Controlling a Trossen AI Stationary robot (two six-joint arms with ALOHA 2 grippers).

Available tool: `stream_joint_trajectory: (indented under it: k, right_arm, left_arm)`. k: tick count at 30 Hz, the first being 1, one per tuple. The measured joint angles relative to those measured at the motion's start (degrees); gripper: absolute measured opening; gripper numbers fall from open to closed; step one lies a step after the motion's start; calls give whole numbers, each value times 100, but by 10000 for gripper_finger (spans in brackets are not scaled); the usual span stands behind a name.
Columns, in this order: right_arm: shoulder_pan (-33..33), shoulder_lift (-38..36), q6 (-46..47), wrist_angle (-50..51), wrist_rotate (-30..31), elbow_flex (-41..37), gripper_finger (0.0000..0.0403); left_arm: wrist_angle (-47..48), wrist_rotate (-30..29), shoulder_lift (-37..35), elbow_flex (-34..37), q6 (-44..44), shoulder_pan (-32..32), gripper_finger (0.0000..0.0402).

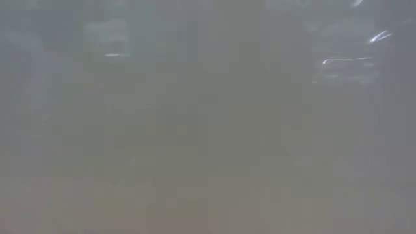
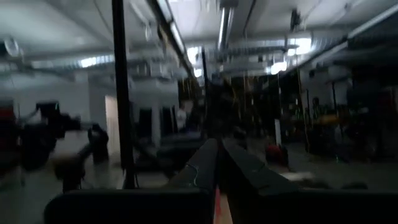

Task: Sort blocks
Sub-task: Put the top left orange block into the top left bin

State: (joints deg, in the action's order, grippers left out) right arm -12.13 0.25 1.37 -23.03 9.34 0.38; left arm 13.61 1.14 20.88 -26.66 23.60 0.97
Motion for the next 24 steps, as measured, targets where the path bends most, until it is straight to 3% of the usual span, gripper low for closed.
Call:
stream_joint_trajectory:
  k: [7,12,17,20,24]
  right_arm:
    - [9,0,1,-998,31,0,35]
    - [103,78,136,-875,434,2,34]
    - [235,486,147,-655,1204,2,32]
    - [316,768,157,-822,1375,2,32]
    - [447,1077,38,-1299,1377,2,31]
  left_arm:
    - [2127,-168,2125,-1277,-216,0,111]
    - [3941,-211,3323,-2079,-95,-70,111]
    - [5153,-352,3786,-2877,44,-297,111]
    - [5787,-382,3814,-3185,68,-432,111]
    - [6035,14,3728,-3274,169,-626,114]
